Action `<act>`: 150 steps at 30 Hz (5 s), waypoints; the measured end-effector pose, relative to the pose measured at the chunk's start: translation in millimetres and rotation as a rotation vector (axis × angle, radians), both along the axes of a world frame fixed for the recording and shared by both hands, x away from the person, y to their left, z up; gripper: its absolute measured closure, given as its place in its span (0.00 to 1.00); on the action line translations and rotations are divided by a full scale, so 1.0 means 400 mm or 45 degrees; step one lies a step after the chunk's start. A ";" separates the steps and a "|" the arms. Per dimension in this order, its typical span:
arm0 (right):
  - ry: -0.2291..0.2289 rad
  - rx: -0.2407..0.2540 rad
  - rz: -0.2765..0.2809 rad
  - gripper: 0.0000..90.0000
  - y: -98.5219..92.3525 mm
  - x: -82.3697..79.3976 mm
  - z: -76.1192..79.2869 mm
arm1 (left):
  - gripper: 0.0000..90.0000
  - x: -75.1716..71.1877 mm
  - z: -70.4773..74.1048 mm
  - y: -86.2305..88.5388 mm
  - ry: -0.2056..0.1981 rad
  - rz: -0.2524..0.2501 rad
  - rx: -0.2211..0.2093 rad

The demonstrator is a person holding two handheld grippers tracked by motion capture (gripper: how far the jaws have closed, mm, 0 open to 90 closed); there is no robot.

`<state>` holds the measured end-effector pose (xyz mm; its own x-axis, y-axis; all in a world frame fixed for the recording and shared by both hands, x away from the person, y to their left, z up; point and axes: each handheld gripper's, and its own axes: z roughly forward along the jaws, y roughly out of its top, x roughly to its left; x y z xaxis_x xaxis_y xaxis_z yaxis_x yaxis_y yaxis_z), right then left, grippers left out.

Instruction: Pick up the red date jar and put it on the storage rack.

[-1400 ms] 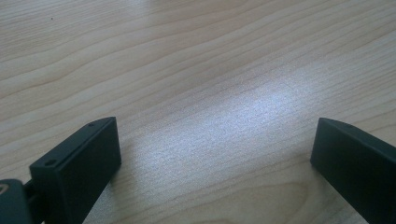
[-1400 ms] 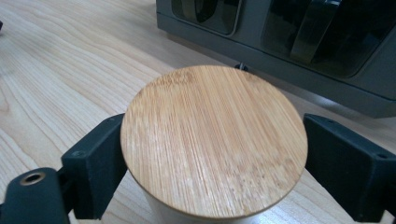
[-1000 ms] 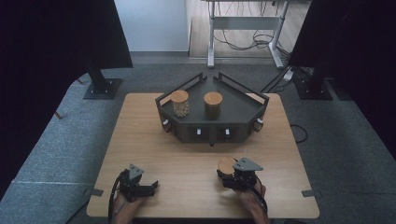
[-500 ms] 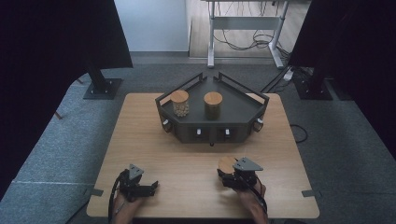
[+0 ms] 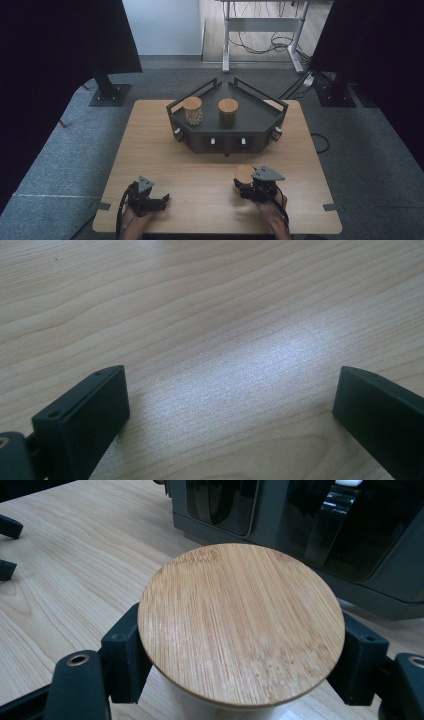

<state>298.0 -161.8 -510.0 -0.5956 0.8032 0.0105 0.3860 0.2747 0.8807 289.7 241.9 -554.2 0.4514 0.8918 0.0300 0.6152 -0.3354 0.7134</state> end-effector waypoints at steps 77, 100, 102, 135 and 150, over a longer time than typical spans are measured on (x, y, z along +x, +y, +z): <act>-0.031 0.034 -0.128 0.27 -0.074 0.168 0.345 | 0.02 0.000 0.000 -0.001 0.001 -0.010 0.001; -0.032 0.001 -0.221 0.27 -0.089 0.273 0.382 | 0.02 0.001 0.000 -0.001 0.001 -0.012 0.001; -0.032 -0.002 -0.229 0.27 -0.090 0.281 0.380 | 0.02 0.001 0.000 -0.001 0.001 -0.011 0.001; 0.003 -0.029 -0.315 0.27 -0.081 0.424 0.351 | 0.02 0.000 0.000 -0.001 0.004 -0.013 0.001; 0.046 -0.028 -0.339 0.27 -0.075 0.454 0.305 | 0.02 0.000 0.000 -0.001 0.004 -0.013 0.000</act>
